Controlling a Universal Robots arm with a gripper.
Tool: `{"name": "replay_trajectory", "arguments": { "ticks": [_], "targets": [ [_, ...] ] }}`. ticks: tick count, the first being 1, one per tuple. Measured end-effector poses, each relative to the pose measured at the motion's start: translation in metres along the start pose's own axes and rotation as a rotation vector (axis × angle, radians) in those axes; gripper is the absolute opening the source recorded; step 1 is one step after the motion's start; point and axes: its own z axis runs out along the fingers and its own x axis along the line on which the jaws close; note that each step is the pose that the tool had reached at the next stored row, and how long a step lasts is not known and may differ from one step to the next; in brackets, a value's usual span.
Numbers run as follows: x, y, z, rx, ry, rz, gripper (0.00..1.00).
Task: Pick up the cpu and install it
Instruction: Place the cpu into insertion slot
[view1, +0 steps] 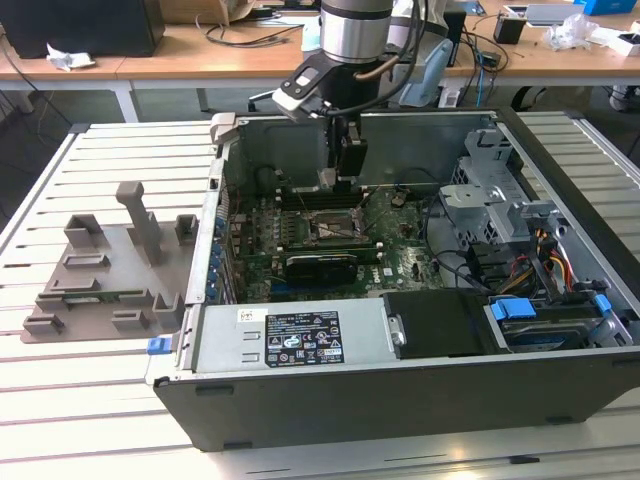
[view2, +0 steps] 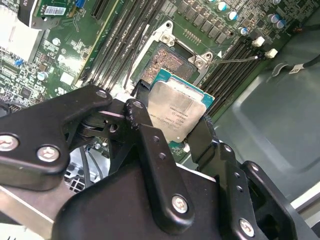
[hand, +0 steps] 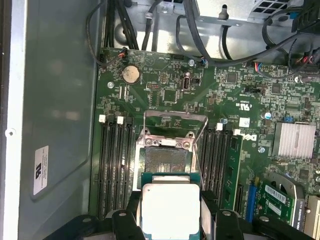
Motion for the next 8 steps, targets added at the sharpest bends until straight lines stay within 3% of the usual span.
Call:
{"name": "replay_trajectory", "arguments": {
  "ticks": [8],
  "targets": [
    [0.0, 0.0, 0.0, 0.0016, -0.0033, 0.032, 0.55]
  ]
}}
